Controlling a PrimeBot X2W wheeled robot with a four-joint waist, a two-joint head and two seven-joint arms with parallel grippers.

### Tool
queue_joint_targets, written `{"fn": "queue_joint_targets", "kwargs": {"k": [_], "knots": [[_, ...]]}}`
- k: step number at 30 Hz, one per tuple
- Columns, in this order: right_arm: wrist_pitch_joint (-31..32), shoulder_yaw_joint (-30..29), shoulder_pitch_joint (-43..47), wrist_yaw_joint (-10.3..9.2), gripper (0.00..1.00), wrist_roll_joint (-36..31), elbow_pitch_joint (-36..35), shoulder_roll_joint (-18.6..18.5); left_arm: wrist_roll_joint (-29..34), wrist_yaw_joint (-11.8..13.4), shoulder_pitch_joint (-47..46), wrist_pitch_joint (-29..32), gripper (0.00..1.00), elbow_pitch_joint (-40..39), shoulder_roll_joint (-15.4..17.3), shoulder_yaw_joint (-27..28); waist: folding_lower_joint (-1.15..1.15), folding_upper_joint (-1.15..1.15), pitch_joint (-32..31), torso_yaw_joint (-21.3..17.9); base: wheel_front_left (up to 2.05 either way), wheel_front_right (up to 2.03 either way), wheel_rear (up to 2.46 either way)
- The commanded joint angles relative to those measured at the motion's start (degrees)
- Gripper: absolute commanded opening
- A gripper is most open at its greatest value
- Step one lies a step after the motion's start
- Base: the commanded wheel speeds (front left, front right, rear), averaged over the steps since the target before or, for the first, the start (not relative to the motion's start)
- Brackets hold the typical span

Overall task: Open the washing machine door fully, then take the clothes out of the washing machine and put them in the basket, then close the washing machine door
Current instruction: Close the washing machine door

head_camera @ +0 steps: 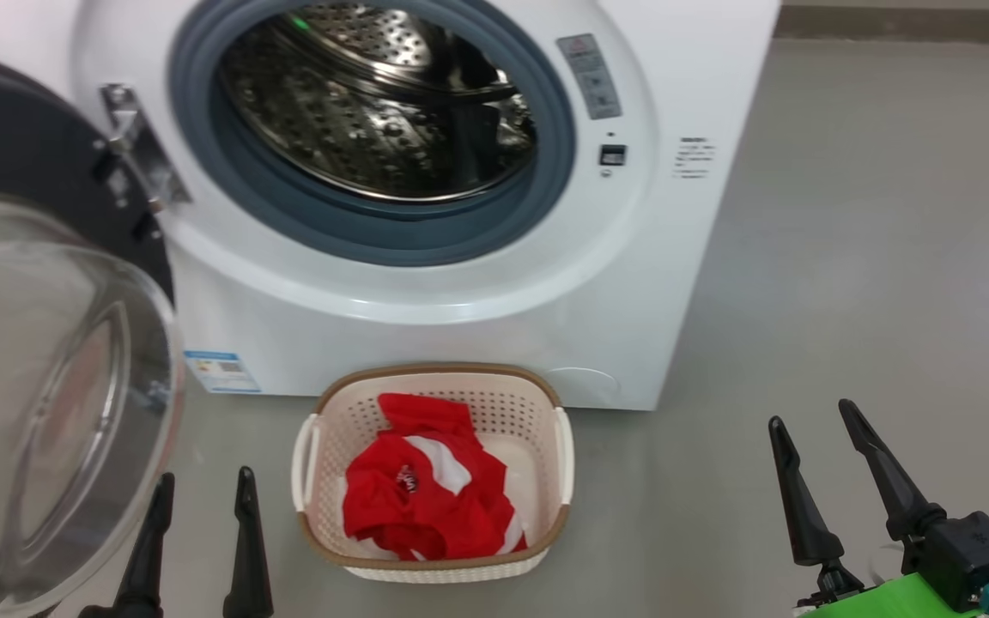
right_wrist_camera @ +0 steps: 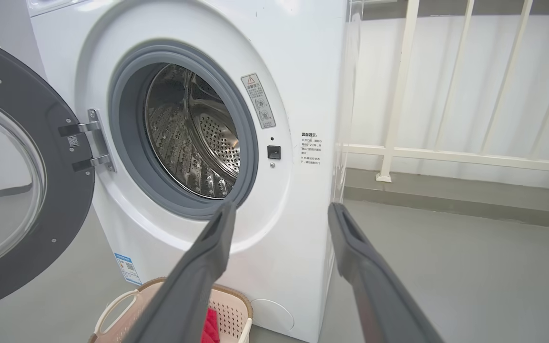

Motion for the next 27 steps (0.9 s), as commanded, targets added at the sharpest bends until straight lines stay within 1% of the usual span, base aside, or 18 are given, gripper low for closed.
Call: {"fn": "queue_joint_targets", "kwargs": {"k": [1,12,20,27], "knots": [[-0.37,1.87,-1.55,0.28,1.00,-0.44,-1.66,-0.76,0.48,0.62,-1.34,-0.48,1.00,-1.87,0.39,1.74,0.00,0.00,-1.14,2.97,0.00,0.00,0.00],[-0.37,2.97,-1.18,0.28,1.00,-0.19,-1.38,-0.76,1.10,1.68,-0.36,0.17,1.00,-4.28,1.17,1.69,0.00,0.00,-2.73,9.85,0.00,0.00,0.00],[-0.37,3.20,-0.79,0.28,1.00,0.04,-1.37,-0.76,1.01,2.26,0.21,0.28,1.00,-5.28,1.41,1.91,0.00,0.00,-3.14,12.71,0.00,0.00,0.00],[-0.37,3.45,-0.75,0.28,1.00,-0.11,-1.31,-0.76,0.71,3.10,0.78,0.10,1.00,-5.91,1.27,2.56,0.00,0.00,-3.14,13.99,0.00,0.00,0.00]]}}
